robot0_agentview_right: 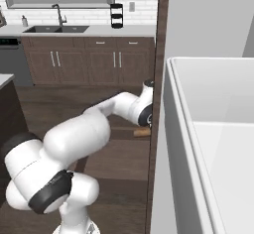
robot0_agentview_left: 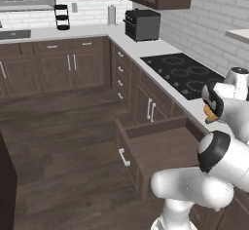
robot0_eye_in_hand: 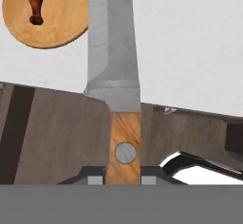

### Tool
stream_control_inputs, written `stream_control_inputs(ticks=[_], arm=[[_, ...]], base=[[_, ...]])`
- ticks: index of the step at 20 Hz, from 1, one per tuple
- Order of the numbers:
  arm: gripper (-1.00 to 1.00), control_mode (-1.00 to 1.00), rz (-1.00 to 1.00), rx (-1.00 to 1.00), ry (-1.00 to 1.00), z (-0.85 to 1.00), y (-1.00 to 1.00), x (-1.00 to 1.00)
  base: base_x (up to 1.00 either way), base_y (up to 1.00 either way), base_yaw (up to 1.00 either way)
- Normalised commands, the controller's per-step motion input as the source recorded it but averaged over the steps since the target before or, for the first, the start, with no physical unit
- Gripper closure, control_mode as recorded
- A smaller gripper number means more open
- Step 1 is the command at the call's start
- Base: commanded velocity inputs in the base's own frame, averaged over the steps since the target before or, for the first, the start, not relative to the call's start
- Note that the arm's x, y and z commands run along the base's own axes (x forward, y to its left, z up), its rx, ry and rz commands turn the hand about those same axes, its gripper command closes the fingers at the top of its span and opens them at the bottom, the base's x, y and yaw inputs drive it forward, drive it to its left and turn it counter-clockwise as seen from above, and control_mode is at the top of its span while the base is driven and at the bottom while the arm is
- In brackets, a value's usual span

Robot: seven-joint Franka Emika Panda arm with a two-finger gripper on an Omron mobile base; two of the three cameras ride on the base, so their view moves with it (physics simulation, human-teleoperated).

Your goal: Pick up the knife from the drawer and place it on the cutting board. Then place the meat from the plate to the cutting board.

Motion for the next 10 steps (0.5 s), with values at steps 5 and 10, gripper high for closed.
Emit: stream_control_inputs(ticks=[5, 10], arm=[[1.00, -1.00, -0.08, -0.17, 0.00, -0.43, -0.18, 0.47], [1.00, -1.00, 0.00, -0.02, -0.02, -0.17, -0.76, 0.53]], base=[[0.00, 0.00, 0.00], [0.00, 0.00, 0.00]])
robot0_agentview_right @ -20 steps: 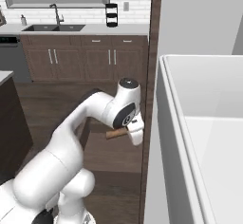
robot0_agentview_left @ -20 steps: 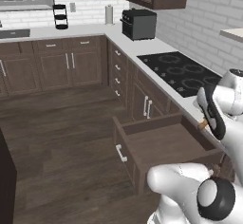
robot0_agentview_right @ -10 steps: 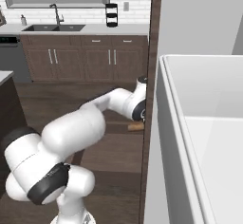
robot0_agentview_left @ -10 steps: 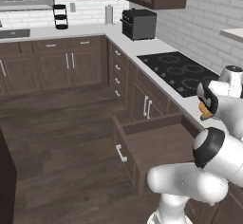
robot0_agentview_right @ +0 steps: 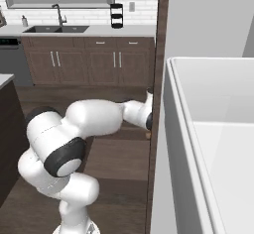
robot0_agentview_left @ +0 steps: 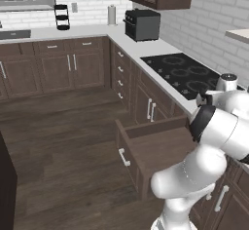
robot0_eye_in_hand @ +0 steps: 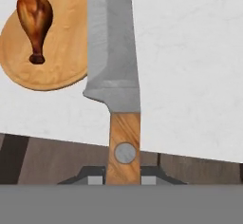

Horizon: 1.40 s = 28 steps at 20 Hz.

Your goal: Pick up the knife from the drawer and place it on the cutting board. Then place the meat from the plate to the cutting board.

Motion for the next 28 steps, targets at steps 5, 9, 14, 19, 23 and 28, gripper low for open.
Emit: stream_control_inputs(ticks=[5, 9, 14, 19, 23, 28], arm=[[1.00, -1.00, 0.00, 0.02, 0.02, 0.00, -0.74, 0.52], [1.00, -1.00, 0.00, 0.02, 0.03, -0.02, -0.40, 0.26], [1.00, -1.00, 0.00, 0.01, 0.02, -0.25, -0.12, 0.02], [1.00, -1.00, 0.00, 0.00, 0.00, -0.21, -0.16, 0.00], [1.00, -1.00, 0.00, 0.00, -0.01, 0.00, 0.01, -0.01], [1.00, -1.00, 0.00, 0.00, -0.15, 0.10, 0.02, -0.50]], base=[[0.00, 0.00, 0.00], [0.00, 0.00, 0.00], [0.00, 0.00, 0.00], [0.00, 0.00, 0.00], [0.00, 0.00, 0.00], [0.00, 0.00, 0.00]])
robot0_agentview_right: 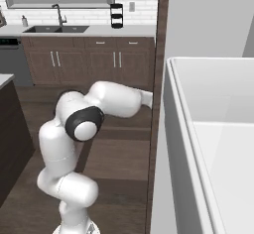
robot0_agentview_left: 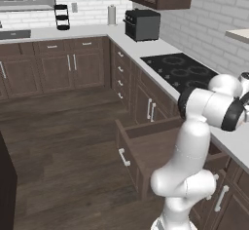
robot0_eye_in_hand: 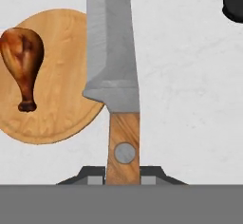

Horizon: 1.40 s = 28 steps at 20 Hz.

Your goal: Pick up the knife from the drawer and place it on the cutting board. Then place the meat from the plate to the cutting board.

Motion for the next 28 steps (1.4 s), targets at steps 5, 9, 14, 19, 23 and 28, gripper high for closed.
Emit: stream_control_inputs(ticks=[5, 9, 14, 19, 23, 28], arm=[[1.00, -1.00, 0.00, -0.02, -0.05, 0.01, 0.02, -0.97], [1.00, -1.00, 0.00, -0.01, 0.00, 0.32, 0.05, -0.98], [1.00, -1.00, 0.00, -0.05, 0.09, 0.56, 0.06, -0.99], [1.00, -1.00, -0.01, -0.10, 0.23, 0.43, 0.05, -1.00], [1.00, -1.00, -0.02, -0.11, 0.32, 0.32, 0.34, -1.00], [1.00, -1.00, -0.03, -0.07, 0.47, 0.19, -0.29, -0.67]], base=[[0.00, 0.00, 0.00], [0.00, 0.00, 0.00], [0.00, 0.00, 0.00], [0.00, 0.00, 0.00], [0.00, 0.00, 0.00], [0.00, 0.00, 0.00]])
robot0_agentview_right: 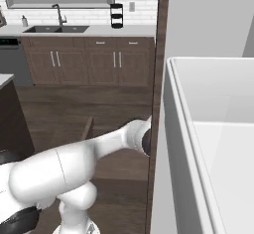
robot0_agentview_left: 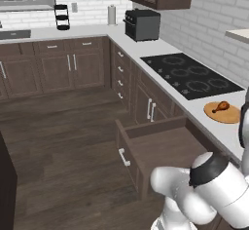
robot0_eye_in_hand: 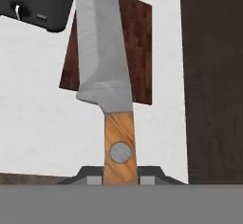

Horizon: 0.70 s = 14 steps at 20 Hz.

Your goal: Pick up the knife from the drawer and place it on the cutting board. Then place the meat from the plate to the cutting board.

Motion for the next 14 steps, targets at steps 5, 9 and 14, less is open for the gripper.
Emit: stream_control_inputs(ticks=[5, 9, 14], arm=[[1.00, -1.00, -0.09, 0.00, 0.31, -0.35, -0.84, -0.23], [1.00, -1.00, -0.10, 0.16, 0.00, -0.26, -1.00, 0.00], [1.00, -1.00, -0.01, 0.26, -0.06, -0.21, -0.75, -0.03]], base=[[0.00, 0.00, 0.00], [0.00, 0.00, 0.00], [0.00, 0.00, 0.00]])
